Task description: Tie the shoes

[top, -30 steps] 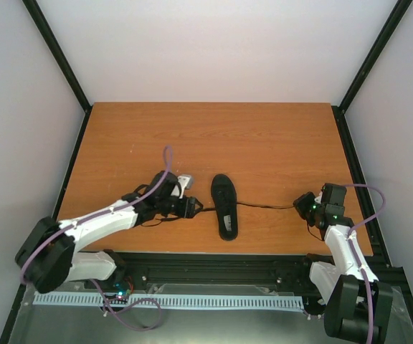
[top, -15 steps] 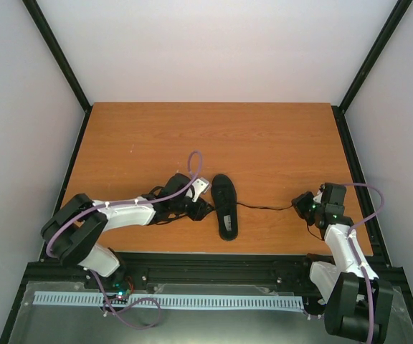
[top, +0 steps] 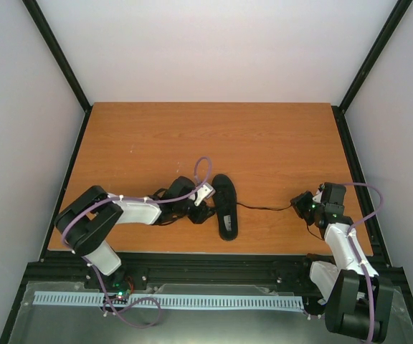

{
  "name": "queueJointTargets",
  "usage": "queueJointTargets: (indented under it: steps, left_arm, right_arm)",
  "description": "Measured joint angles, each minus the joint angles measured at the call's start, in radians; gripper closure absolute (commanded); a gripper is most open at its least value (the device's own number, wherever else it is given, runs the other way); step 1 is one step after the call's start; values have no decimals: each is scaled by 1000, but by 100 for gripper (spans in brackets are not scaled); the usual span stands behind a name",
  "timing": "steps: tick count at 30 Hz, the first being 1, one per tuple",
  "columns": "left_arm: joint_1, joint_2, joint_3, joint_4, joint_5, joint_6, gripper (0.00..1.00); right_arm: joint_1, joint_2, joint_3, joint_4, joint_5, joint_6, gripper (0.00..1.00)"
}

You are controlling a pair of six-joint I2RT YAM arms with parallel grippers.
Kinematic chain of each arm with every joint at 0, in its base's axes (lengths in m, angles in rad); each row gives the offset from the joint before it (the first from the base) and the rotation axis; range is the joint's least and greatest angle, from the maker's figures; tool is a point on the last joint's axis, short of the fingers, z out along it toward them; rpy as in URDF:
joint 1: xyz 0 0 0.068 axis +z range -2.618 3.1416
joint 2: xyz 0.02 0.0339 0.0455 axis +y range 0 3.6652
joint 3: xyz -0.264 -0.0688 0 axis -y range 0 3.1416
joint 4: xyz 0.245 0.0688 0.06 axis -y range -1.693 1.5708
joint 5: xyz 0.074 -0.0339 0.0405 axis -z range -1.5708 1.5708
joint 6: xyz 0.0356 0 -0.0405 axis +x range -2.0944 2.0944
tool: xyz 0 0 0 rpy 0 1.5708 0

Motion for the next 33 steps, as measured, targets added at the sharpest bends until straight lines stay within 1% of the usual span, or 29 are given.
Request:
queueJointTargets:
  steps: [4, 7, 13, 17, 20, 25, 27, 33]
  left_arm:
    - [0, 17, 0, 19, 13, 6, 53]
    - [0, 37, 5, 33, 21, 10, 60]
    - [0, 52, 11, 46, 40, -8, 88]
    - [0, 51, 11, 59, 48, -35, 95]
    - [0, 18, -3, 68, 58, -61, 97]
    - [0, -115, -18, 78, 87, -95, 98]
    - [0, -146, -16, 79, 101, -101, 98]
    - [-2, -140, 14, 69, 159, -102, 99]
  right_arm:
    - [0, 3, 0, 1, -2, -1, 97]
    - [0, 10, 0, 7, -3, -4, 97]
    - [0, 19, 0, 8, -5, -11, 97]
    - [0, 19, 0, 7, -5, -15, 97]
    - [0, 19, 1, 5, -2, -21, 97]
    - [0, 19, 18, -8, 2, -33, 97]
    - [0, 19, 32, -9, 1, -39, 97]
    - [5, 42, 122, -13, -3, -67, 97]
